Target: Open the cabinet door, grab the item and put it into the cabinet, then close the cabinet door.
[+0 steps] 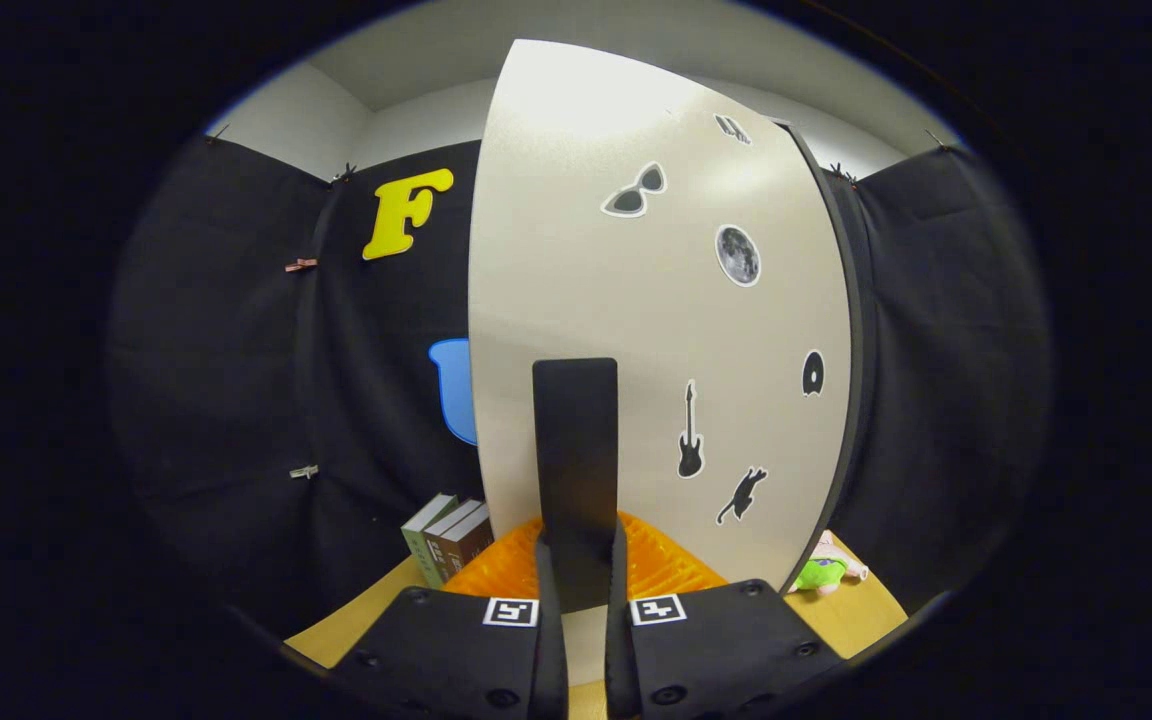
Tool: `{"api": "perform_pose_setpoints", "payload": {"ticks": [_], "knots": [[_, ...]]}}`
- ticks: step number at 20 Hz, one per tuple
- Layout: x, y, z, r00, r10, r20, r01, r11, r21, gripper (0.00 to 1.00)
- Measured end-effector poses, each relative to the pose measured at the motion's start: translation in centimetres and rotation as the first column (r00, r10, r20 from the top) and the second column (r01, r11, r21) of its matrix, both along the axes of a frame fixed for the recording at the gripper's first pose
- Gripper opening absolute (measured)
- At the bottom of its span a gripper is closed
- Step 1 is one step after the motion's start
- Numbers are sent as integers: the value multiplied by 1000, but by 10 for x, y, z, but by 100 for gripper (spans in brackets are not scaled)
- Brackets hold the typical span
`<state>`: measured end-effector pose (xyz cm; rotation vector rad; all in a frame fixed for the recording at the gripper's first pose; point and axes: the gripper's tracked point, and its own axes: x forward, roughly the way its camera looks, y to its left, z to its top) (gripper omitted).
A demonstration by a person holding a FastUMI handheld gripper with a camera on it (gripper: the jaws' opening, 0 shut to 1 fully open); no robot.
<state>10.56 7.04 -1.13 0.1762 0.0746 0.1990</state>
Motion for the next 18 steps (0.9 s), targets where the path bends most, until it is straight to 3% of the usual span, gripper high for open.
{"api": "perform_pose_setpoints", "payload": {"ticks": [18], "knots": [[-37,-52,-4,998,-52,-21,52,998,23,18]]}}
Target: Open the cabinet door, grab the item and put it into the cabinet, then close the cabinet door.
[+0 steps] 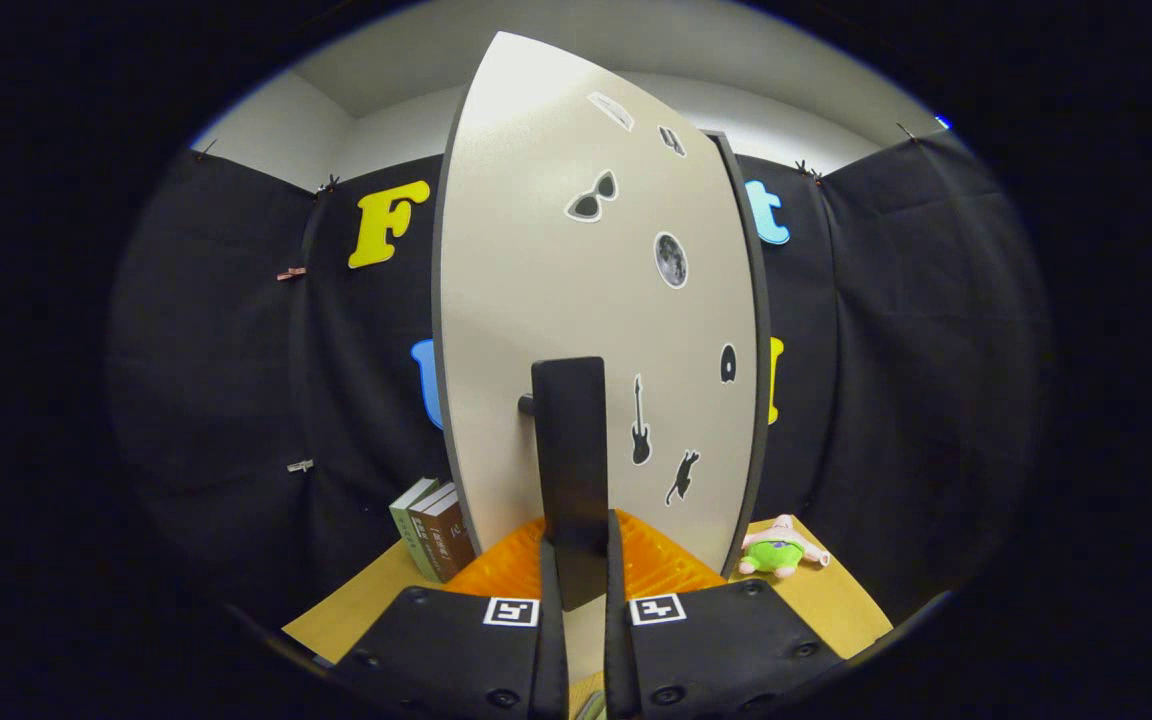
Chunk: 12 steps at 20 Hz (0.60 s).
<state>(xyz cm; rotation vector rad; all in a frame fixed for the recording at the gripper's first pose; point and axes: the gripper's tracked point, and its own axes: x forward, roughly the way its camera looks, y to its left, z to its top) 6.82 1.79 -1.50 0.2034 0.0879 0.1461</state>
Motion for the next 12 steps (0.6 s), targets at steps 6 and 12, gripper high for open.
{"api": "perform_pose_setpoints", "payload": {"ticks": [6,12], "knots": [[-10,-24,-3,998,-63,-7,63,998,-1,18],[-16,-49,-5,989,-144,-14,144,990,-8,13]]}}
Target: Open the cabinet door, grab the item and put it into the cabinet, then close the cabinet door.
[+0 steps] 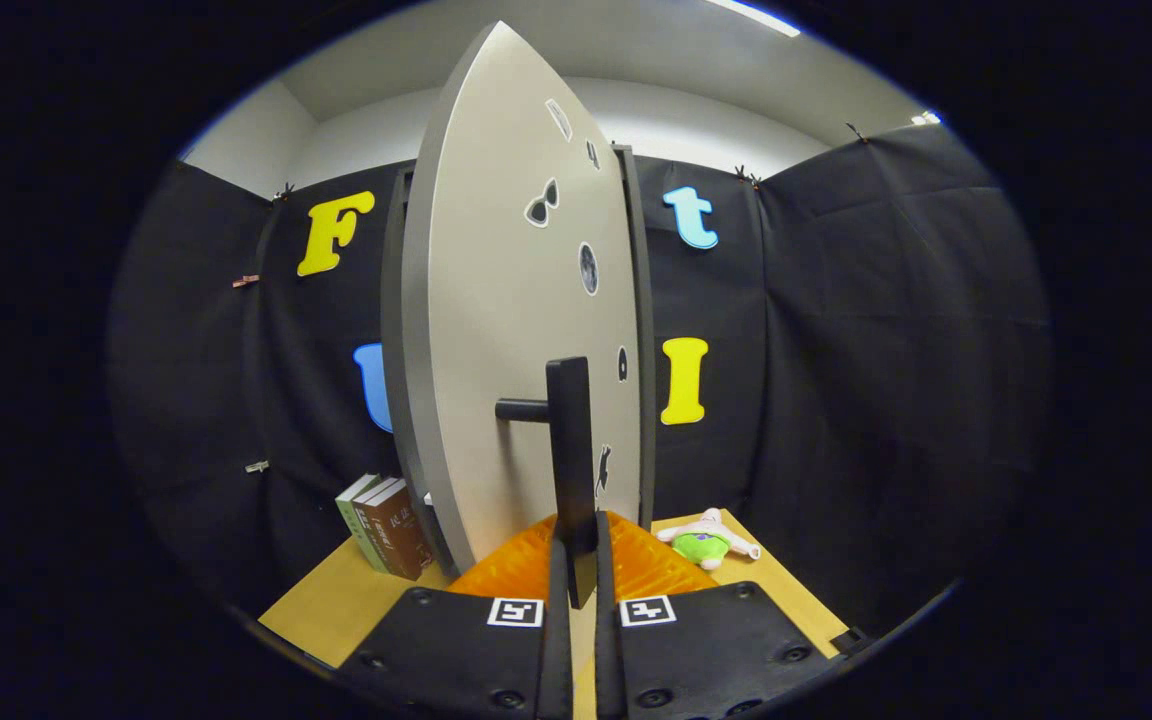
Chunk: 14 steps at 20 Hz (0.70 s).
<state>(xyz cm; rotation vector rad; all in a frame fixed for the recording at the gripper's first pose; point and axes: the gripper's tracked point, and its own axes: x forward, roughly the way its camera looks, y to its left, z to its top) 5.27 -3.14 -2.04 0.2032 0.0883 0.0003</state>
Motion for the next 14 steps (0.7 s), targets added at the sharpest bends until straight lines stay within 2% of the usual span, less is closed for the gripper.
{"api": "perform_pose_setpoints", "payload": {"ticks": [4,6,10,14], "knots": [[1,-20,15,996,-66,59,67,998,-18,13],[-2,-33,10,995,-89,45,91,995,-51,13],[-8,-50,8,991,-132,37,133,990,-46,8],[-14,-70,3,985,-168,35,170,984,-56,7]]}}
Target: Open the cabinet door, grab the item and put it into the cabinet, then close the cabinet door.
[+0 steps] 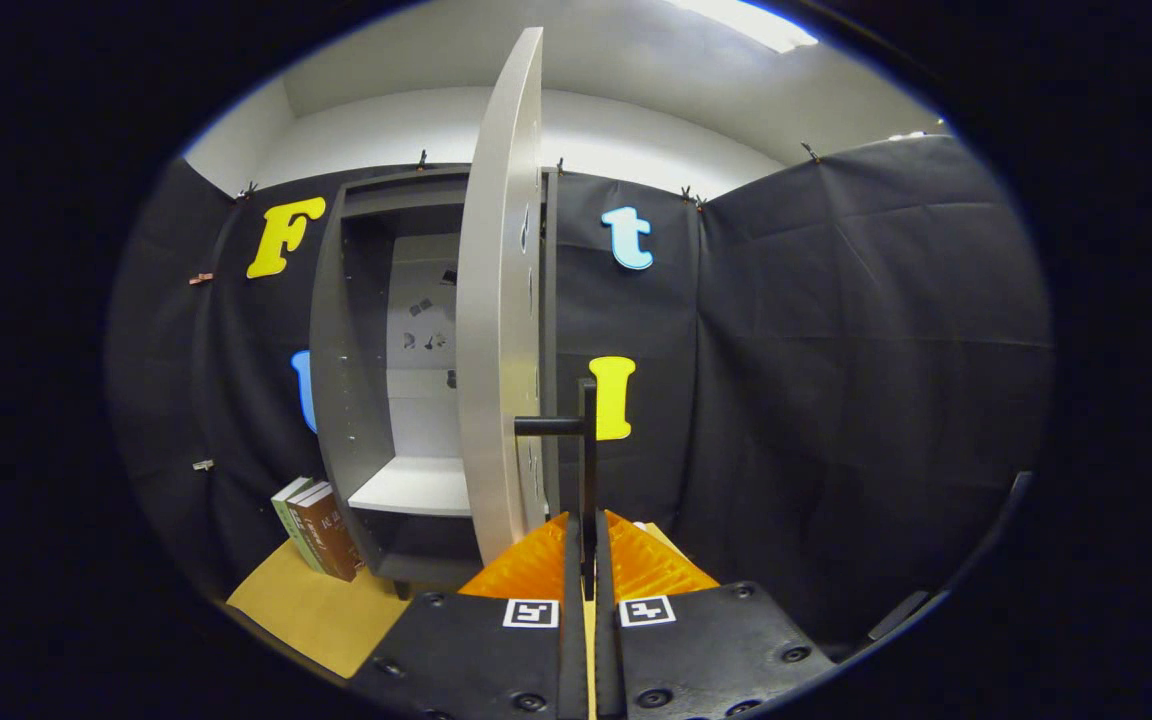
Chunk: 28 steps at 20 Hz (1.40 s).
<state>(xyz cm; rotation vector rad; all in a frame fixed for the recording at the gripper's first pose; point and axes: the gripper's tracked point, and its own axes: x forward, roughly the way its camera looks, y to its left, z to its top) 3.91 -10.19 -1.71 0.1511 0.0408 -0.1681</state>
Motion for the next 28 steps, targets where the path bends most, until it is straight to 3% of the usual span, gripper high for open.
{"api": "perform_pose_setpoints", "payload": {"ticks": [6,8,12,15,23,28], "knots": [[-24,-34,-13,996,-94,-10,93,994,-61,5],[-31,-33,-18,996,-92,-18,91,994,-63,16],[-48,-19,-35,997,-57,-58,52,994,-92,69],[-57,5,-48,996,-5,-95,-3,997,-76,99],[-74,91,-119,944,163,-288,-169,986,6,98],[-68,146,-178,881,243,-407,-226,970,88,98]]}}
